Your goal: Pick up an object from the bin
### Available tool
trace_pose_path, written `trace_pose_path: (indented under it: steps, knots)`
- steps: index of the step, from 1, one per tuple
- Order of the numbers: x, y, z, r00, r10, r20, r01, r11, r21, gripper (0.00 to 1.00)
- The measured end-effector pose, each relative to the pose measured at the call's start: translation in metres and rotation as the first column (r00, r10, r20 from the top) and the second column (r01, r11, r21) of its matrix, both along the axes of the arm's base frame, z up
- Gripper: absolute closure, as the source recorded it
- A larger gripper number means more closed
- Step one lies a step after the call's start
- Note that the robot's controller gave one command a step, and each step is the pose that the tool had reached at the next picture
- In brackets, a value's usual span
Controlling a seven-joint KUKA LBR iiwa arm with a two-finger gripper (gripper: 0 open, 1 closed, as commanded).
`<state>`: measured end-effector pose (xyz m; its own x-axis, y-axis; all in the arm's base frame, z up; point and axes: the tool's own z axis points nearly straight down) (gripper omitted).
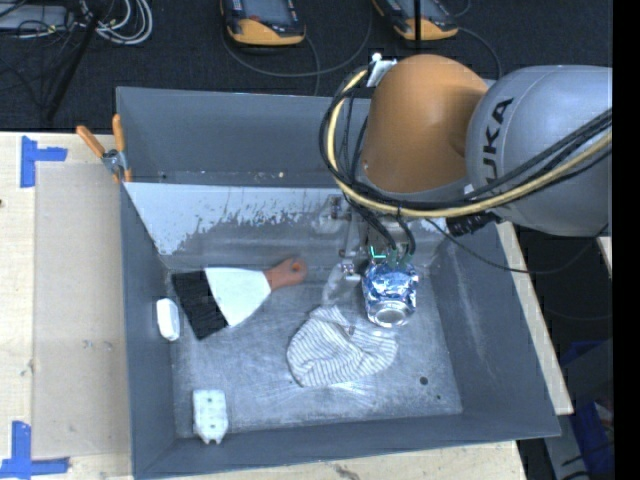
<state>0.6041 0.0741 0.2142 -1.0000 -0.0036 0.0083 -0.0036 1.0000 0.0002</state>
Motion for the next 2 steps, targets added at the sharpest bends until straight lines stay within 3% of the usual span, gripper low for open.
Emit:
trace_pose_path:
  steps: [1,2]
  knots:
    - [0.001,0.000,0.004,1.000,-0.001,0.007,0.001,1.000,0.001,0.00]
    - [-0.012,0.004,-0.041,1.000,0.010,0.014,-0.010,1.000,0.001,0.00]
